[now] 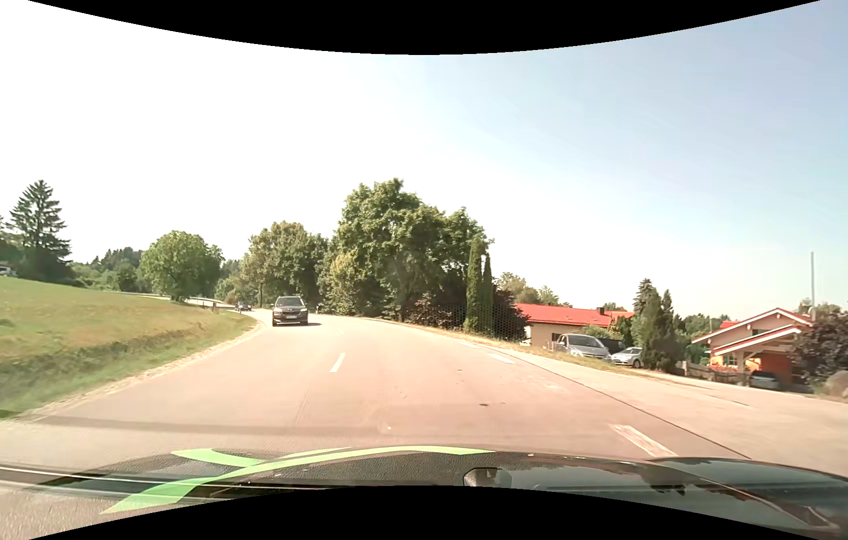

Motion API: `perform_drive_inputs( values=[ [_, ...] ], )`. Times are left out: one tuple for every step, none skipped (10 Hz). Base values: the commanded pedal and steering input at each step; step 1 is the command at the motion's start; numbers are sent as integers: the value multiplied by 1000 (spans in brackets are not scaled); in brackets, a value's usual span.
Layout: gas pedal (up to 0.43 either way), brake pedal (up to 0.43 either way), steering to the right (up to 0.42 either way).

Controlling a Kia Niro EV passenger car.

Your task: Follow the waypoints while adhering to traffic rules and regulations

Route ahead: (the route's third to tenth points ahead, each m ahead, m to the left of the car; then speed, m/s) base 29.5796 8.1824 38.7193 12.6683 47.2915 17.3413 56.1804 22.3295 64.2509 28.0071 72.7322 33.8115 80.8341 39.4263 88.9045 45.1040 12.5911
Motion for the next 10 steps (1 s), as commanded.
perform_drive_inputs(
  values=[
    [220,0,-78],
    [240,0,-78],
    [240,0,-77],
    [248,0,-76],
    [260,0,-76],
    [268,0,-76],
    [268,0,-76],
    [280,0,-76],
    [280,0,-75],
    [280,0,-73]
  ],
)
